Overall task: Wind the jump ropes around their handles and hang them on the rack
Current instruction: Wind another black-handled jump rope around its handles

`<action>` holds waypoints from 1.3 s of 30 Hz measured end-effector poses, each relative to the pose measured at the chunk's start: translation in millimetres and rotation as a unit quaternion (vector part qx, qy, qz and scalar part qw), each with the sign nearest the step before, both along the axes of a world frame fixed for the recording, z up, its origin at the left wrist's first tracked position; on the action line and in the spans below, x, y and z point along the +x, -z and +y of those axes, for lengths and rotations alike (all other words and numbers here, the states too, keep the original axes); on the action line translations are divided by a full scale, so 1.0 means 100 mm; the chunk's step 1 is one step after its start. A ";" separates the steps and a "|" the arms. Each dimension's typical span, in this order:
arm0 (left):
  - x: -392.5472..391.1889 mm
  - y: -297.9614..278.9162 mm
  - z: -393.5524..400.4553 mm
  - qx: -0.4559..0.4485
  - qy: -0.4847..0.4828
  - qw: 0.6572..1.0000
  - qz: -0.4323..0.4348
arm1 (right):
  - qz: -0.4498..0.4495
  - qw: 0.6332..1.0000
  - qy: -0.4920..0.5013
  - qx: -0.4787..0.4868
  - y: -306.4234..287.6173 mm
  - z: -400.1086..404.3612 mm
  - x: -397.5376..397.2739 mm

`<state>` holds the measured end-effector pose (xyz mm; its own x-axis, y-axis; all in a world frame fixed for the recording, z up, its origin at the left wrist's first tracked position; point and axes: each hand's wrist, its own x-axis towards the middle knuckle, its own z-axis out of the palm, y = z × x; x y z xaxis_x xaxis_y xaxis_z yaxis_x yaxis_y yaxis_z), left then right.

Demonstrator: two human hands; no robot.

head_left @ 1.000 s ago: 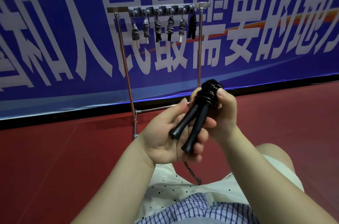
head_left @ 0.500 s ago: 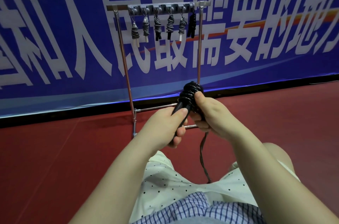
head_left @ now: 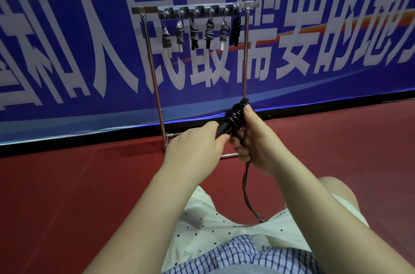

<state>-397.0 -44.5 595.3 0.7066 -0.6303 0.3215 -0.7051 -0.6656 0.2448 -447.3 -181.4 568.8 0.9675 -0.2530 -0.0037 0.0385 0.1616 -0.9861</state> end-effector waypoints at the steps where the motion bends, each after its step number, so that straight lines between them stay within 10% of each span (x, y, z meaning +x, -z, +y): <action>1: -0.02 -0.01 -0.02 0.000 0.006 1.000 -0.016 | -0.003 1.000 0.004 0.013 -0.02 0.00 -0.01; 9: -0.09 -0.04 0.00 -0.099 0.120 0.951 0.267 | -0.079 0.992 0.069 0.073 -0.07 -0.01 0.00; 15: -0.03 0.03 0.09 -0.192 0.247 0.684 0.659 | -0.191 0.978 -0.029 0.081 -0.08 0.01 -0.02; 19: -0.03 0.15 0.06 -0.205 0.329 0.510 0.768 | -0.224 0.970 -0.085 0.047 -0.07 0.03 -0.04; 26: -0.08 0.03 0.11 -0.257 0.208 0.687 0.647 | -0.091 0.988 -0.126 0.020 -0.09 -0.08 -0.11; 39: -0.01 0.05 0.07 -0.238 0.113 0.851 0.454 | 0.027 0.961 0.038 -0.272 -0.20 -0.12 -0.16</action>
